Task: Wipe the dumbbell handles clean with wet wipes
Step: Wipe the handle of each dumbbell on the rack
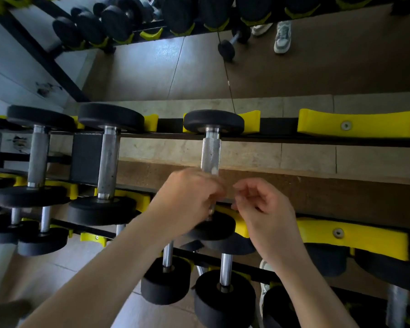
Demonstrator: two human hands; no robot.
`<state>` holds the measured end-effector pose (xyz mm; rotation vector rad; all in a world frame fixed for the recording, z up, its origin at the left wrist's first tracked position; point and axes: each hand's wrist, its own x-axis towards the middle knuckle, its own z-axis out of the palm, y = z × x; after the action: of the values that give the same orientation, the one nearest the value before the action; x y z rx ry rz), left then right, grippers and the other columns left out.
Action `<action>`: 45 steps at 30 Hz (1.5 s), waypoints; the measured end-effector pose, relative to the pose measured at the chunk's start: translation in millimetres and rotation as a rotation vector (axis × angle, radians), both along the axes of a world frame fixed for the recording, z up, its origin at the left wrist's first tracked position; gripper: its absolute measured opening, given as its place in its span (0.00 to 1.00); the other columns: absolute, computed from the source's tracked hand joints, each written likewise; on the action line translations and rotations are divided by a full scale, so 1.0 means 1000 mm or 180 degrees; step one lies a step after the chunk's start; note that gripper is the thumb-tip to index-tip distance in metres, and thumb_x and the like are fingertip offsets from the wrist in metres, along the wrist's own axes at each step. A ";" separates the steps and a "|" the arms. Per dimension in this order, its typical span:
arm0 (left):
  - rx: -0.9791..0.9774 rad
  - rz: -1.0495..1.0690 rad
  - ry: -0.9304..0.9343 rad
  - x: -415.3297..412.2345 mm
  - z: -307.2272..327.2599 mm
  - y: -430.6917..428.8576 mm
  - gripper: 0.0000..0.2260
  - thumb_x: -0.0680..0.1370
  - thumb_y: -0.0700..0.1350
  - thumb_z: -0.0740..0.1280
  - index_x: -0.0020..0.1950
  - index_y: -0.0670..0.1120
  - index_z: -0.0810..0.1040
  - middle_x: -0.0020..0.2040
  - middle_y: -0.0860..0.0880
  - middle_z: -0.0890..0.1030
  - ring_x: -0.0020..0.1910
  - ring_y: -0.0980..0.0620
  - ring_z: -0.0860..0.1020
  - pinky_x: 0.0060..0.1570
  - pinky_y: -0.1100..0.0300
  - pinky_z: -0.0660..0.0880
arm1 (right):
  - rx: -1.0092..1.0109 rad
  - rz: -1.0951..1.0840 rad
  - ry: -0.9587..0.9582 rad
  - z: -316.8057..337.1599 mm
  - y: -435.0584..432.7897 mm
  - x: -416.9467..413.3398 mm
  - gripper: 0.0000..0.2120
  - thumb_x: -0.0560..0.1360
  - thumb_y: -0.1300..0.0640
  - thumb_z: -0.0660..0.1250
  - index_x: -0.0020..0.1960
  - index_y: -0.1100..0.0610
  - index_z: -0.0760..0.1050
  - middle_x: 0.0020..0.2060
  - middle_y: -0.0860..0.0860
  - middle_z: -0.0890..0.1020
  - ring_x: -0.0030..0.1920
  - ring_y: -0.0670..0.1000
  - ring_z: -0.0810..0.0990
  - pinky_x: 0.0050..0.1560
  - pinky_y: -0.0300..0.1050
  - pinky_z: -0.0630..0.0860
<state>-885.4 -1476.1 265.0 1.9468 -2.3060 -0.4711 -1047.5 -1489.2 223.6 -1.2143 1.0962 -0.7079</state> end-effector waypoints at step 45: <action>0.0370 0.0324 -0.0514 -0.005 0.003 0.066 0.18 0.62 0.46 0.78 0.49 0.52 0.80 0.37 0.49 0.79 0.35 0.46 0.80 0.26 0.58 0.72 | -0.1815 0.0962 0.2080 0.025 -0.007 0.043 0.05 0.76 0.55 0.66 0.44 0.47 0.78 0.36 0.43 0.77 0.38 0.43 0.75 0.36 0.36 0.70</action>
<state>-889.9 -1410.3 267.8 2.2216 -2.3049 -0.4644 -1004.7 -1495.8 248.4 -2.1512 1.2266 -0.3952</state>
